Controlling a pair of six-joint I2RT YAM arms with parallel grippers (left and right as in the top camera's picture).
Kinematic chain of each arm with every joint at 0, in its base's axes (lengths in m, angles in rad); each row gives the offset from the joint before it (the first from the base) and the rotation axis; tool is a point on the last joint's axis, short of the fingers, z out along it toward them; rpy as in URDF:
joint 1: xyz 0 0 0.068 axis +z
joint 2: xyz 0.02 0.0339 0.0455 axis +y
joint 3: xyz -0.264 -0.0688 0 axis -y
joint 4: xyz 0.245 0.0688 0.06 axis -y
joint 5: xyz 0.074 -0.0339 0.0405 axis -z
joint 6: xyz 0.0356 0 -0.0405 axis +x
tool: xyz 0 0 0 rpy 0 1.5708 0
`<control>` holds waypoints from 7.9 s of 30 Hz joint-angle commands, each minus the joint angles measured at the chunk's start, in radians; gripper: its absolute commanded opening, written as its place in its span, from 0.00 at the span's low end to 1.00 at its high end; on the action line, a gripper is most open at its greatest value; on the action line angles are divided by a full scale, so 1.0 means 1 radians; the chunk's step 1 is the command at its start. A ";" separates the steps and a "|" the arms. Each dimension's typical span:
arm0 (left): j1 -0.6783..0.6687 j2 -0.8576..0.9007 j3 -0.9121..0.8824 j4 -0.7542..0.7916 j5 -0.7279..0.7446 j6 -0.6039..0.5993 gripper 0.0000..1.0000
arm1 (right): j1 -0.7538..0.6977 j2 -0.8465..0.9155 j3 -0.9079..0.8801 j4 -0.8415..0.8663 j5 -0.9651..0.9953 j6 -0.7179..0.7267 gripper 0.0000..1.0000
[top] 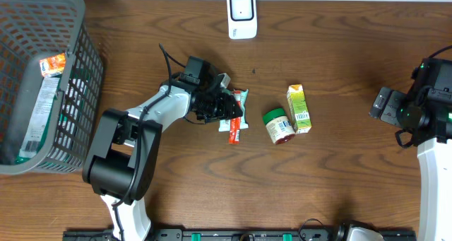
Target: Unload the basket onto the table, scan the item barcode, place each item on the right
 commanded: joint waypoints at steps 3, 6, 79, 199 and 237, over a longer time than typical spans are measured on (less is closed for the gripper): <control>0.020 0.063 -0.039 -0.023 -0.266 0.021 0.57 | -0.004 -0.005 0.006 -0.002 0.006 -0.007 0.99; 0.021 0.044 -0.039 -0.024 -0.265 0.021 0.57 | -0.004 -0.005 0.006 -0.002 0.006 -0.007 0.99; -0.112 -0.084 -0.019 0.037 -0.607 0.021 0.26 | -0.004 -0.005 0.006 -0.002 0.006 -0.007 0.99; 0.910 0.075 0.669 -0.111 -0.559 0.189 0.12 | -0.004 -0.005 0.006 -0.002 0.006 -0.007 0.99; -0.096 -0.128 0.651 -0.996 -1.129 -0.002 0.10 | -0.004 -0.005 0.006 -0.002 0.006 -0.007 0.99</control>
